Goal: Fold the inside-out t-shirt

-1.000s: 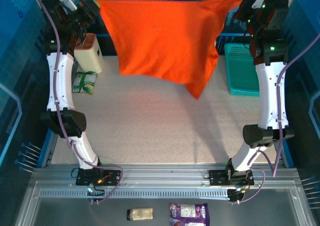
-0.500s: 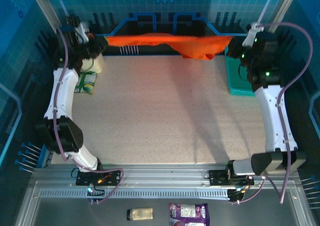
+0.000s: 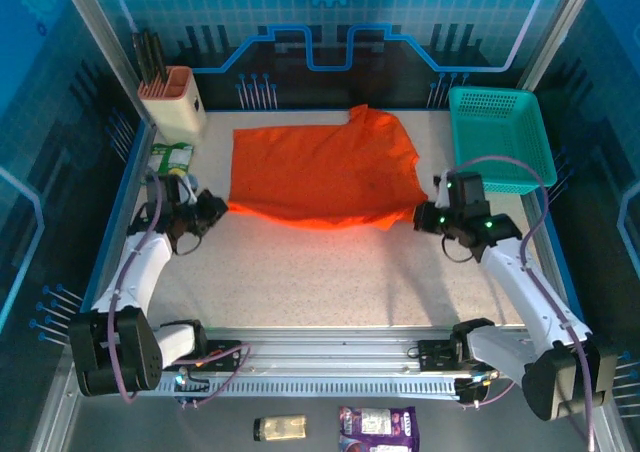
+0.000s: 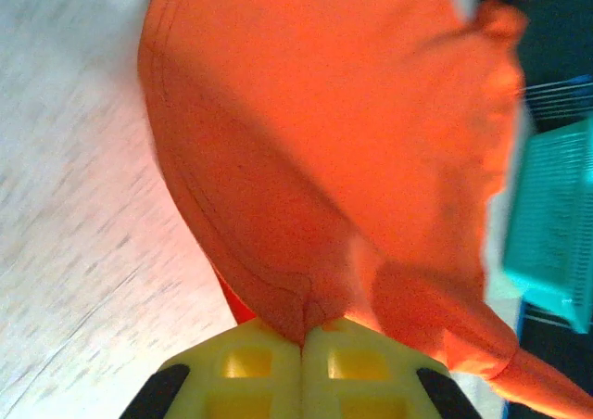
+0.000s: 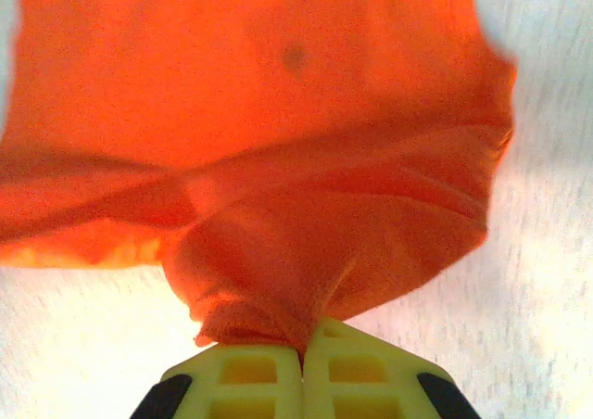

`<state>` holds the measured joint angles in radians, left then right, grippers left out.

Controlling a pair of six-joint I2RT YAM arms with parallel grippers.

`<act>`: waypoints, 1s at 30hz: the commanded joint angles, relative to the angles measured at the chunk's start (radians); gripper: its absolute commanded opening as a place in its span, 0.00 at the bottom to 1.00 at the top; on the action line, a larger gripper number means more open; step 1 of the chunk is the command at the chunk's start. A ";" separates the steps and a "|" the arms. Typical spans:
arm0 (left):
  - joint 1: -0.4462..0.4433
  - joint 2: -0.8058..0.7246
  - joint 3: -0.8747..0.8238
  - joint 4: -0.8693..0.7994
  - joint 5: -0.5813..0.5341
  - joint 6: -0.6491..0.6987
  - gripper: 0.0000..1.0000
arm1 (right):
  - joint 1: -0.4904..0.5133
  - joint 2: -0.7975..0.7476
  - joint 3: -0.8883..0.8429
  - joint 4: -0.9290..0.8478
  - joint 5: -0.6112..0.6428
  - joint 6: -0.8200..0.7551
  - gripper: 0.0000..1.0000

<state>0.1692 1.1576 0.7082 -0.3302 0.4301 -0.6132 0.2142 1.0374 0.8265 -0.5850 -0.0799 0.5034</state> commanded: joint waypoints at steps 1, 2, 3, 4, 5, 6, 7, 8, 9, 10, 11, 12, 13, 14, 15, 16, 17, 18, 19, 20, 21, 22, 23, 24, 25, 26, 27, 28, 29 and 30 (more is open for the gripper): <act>0.006 -0.058 -0.085 -0.008 -0.039 -0.052 0.00 | 0.050 -0.051 -0.060 -0.084 -0.005 0.098 0.00; 0.006 -0.079 -0.105 -0.035 -0.056 -0.054 0.00 | 0.065 -0.063 -0.074 -0.107 -0.005 0.123 0.00; 0.005 -0.103 -0.123 -0.062 -0.071 -0.054 0.00 | 0.086 -0.075 -0.086 -0.136 0.007 0.147 0.00; 0.006 -0.125 -0.134 -0.088 -0.088 -0.055 0.00 | 0.104 -0.089 -0.094 -0.165 0.025 0.170 0.00; 0.005 -0.152 -0.147 -0.116 -0.107 -0.057 0.02 | 0.128 -0.105 -0.104 -0.196 0.044 0.196 0.00; 0.006 -0.178 -0.159 -0.141 -0.119 -0.060 0.06 | 0.148 -0.121 -0.113 -0.225 0.058 0.222 0.01; 0.006 -0.200 -0.167 -0.161 -0.129 -0.063 0.09 | 0.162 -0.134 -0.122 -0.246 0.059 0.240 0.04; 0.005 -0.222 -0.174 -0.183 -0.133 -0.065 0.14 | 0.178 -0.145 -0.129 -0.271 0.056 0.256 0.08; 0.006 -0.250 -0.177 -0.206 -0.137 -0.070 0.20 | 0.193 -0.156 -0.129 -0.302 0.056 0.272 0.14; 0.006 -0.269 -0.177 -0.224 -0.138 -0.074 0.24 | 0.206 -0.165 -0.126 -0.328 0.058 0.282 0.22; 0.006 -0.298 -0.175 -0.239 -0.138 -0.080 0.28 | 0.221 -0.175 -0.118 -0.352 0.063 0.295 0.29; 0.007 -0.325 -0.170 -0.249 -0.138 -0.082 0.30 | 0.235 -0.187 -0.109 -0.375 0.070 0.305 0.35; 0.007 -0.344 -0.162 -0.252 -0.139 -0.078 0.31 | 0.246 -0.194 -0.102 -0.386 0.079 0.311 0.39; 0.007 -0.359 -0.148 -0.261 -0.149 -0.068 0.33 | 0.252 -0.200 -0.090 -0.393 0.084 0.314 0.43; 0.006 -0.364 -0.126 -0.272 -0.166 -0.059 0.35 | 0.251 -0.201 -0.080 -0.394 0.093 0.310 0.46; 0.006 -0.361 -0.107 -0.278 -0.174 -0.050 0.35 | 0.251 -0.197 -0.069 -0.392 0.100 0.305 0.48; 0.006 -0.347 -0.085 -0.276 -0.170 -0.038 0.36 | 0.253 -0.186 -0.057 -0.385 0.103 0.293 0.49; 0.003 -0.325 -0.062 -0.273 -0.156 -0.028 0.35 | 0.255 -0.168 -0.041 -0.381 0.109 0.280 0.49; 0.001 -0.302 -0.044 -0.271 -0.139 -0.020 0.34 | 0.256 -0.149 -0.024 -0.377 0.111 0.267 0.49; -0.012 -0.270 -0.022 -0.268 -0.121 -0.011 0.33 | 0.262 -0.122 -0.009 -0.365 0.112 0.247 0.49; -0.032 -0.238 -0.005 -0.267 -0.109 -0.002 0.32 | 0.270 -0.095 0.004 -0.343 0.100 0.227 0.49; -0.057 -0.211 0.009 -0.267 -0.105 0.007 0.32 | 0.279 -0.074 0.013 -0.320 0.080 0.207 0.48; -0.089 -0.181 0.021 -0.264 -0.108 0.014 0.32 | 0.297 -0.045 0.021 -0.292 0.060 0.193 0.48; -0.122 -0.151 0.029 -0.256 -0.108 0.018 0.32 | 0.319 -0.013 0.025 -0.264 0.035 0.180 0.48; -0.147 -0.124 0.032 -0.246 -0.107 0.019 0.32 | 0.336 0.016 0.028 -0.241 0.013 0.167 0.48; -0.172 -0.092 0.032 -0.234 -0.104 0.017 0.32 | 0.366 0.052 0.031 -0.217 0.002 0.157 0.48; -0.192 -0.061 0.028 -0.222 -0.106 0.012 0.31 | 0.395 0.088 0.034 -0.200 0.001 0.149 0.48; -0.207 -0.038 0.025 -0.213 -0.106 0.008 0.31 | 0.421 0.123 0.039 -0.188 0.002 0.141 0.48; -0.221 -0.011 0.022 -0.201 -0.107 0.002 0.30 | 0.451 0.160 0.044 -0.173 0.005 0.130 0.48; -0.232 0.009 0.013 -0.185 -0.109 -0.004 0.30 | 0.475 0.194 0.047 -0.162 0.010 0.121 0.48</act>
<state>-0.0277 1.1103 0.7231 -0.5495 0.3077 -0.6258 0.6140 1.1484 0.8429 -0.8047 -0.0521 0.6788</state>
